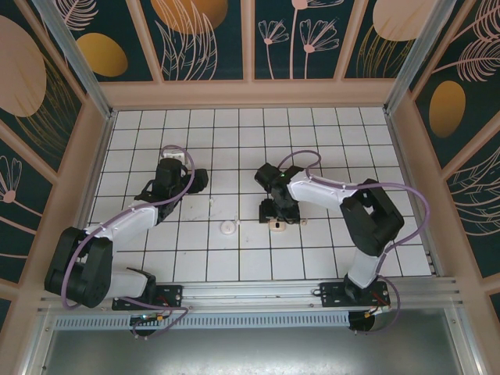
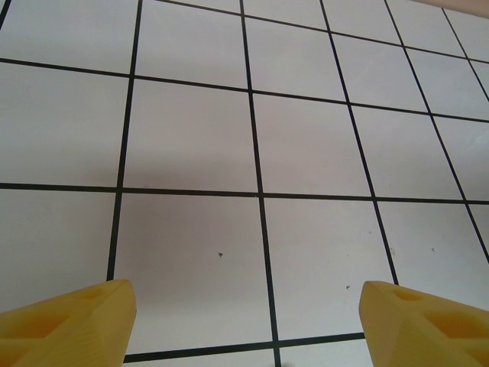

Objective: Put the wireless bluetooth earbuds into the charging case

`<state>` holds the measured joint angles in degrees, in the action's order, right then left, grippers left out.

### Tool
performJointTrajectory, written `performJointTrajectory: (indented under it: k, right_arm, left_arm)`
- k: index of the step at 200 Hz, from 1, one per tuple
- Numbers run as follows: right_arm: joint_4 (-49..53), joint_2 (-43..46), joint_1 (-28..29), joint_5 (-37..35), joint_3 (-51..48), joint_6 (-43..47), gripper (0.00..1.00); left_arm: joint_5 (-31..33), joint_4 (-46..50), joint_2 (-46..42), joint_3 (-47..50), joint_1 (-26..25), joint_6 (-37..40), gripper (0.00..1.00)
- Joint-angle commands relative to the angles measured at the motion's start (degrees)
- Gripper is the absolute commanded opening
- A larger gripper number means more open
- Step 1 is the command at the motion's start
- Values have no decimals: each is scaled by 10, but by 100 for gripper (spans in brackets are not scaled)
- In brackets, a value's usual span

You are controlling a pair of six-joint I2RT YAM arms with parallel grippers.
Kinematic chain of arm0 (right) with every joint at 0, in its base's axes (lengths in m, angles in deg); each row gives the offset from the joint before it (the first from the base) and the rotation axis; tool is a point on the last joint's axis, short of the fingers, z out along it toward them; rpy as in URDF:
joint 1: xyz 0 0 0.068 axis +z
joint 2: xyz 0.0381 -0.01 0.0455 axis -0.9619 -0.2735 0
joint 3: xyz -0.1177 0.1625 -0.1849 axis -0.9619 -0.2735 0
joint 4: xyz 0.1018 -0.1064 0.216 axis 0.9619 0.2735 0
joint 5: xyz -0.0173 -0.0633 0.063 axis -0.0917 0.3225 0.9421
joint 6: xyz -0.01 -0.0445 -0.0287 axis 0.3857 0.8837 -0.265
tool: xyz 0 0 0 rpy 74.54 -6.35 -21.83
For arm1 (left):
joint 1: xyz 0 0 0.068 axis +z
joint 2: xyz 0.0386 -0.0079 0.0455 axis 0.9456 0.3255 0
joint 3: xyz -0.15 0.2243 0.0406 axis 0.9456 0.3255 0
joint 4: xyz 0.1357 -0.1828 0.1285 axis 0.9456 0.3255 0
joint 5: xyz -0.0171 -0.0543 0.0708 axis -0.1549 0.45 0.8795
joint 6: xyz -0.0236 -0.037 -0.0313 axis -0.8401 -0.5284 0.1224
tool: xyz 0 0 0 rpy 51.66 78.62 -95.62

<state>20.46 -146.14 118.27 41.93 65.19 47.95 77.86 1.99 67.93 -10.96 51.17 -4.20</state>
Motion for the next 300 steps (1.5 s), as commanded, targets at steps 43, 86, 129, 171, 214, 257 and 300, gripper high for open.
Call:
performJointTrajectory:
  k: [43,86,129,171,214,257,300]
  right_arm:
    - [3,-31,9,3,4,5,70]
    - [-8,-36,7,-3,-3,5,56]
    - [-43,8,4,-20,-9,-6,55]
    - [-203,138,-11,-34,-47,-39,56]
    - [-463,268,-28,2,-146,-69,54]
    - [-638,312,-58,92,-210,-97,54]
    - [-700,305,-52,171,-218,-124,54]
  left_arm:
    - [-9,12,7,-20,-1,-6,76]
    - [-22,3,9,-19,-2,1,73]
    - [-84,-48,-24,7,-5,46,70]
    - [-184,-200,-79,59,-46,85,69]
    - [-261,-331,-109,103,-85,106,68]
    - [-309,-375,-99,106,-124,139,67]
    - [-296,-398,-81,93,-144,127,66]
